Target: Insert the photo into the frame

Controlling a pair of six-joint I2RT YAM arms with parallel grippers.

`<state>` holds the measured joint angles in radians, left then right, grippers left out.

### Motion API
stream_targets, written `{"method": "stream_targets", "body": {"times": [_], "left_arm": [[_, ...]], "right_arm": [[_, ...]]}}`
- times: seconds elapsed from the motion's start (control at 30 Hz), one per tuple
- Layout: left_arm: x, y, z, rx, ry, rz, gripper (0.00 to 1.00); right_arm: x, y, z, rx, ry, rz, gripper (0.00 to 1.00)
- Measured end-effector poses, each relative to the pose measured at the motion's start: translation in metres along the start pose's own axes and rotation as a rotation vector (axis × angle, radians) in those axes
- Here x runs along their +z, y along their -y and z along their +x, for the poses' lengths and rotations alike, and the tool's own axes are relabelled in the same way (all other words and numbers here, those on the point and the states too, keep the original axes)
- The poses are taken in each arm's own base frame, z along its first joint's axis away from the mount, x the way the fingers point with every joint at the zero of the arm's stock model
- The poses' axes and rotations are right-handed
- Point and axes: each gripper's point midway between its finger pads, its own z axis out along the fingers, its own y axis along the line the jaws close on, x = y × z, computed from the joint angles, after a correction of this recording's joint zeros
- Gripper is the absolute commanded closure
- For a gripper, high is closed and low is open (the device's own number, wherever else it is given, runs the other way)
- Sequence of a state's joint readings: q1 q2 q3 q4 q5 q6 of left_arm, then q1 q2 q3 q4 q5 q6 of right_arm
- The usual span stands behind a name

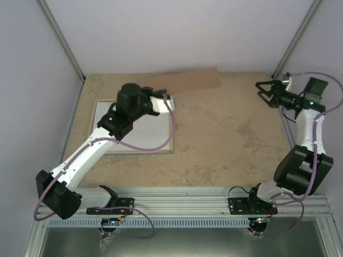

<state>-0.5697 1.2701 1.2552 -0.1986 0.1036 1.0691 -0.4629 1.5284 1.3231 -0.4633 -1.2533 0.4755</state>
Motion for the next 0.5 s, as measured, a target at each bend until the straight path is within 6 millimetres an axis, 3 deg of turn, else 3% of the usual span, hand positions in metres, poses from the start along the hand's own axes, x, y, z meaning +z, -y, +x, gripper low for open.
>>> {"method": "stream_targets", "body": {"times": [0.1, 0.23, 0.33, 0.5], "left_arm": [[0.005, 0.042, 0.030, 0.179, -0.060, 0.053, 1.00], [0.007, 0.077, 0.047, 0.334, -0.081, 0.104, 1.00], [0.000, 0.086, 0.045, 0.422, -0.057, 0.086, 1.00], [-0.009, 0.075, 0.034, 0.506, -0.021, 0.010, 1.00]], "right_arm": [[0.021, -0.023, 0.029, 0.052, -0.085, -0.078, 0.02], [0.052, -0.055, 0.075, 0.100, -0.216, -0.163, 0.02], [0.063, -0.060, 0.098, 0.149, -0.274, -0.181, 0.02], [0.078, -0.050, 0.115, 0.223, -0.328, -0.167, 0.02]]}}
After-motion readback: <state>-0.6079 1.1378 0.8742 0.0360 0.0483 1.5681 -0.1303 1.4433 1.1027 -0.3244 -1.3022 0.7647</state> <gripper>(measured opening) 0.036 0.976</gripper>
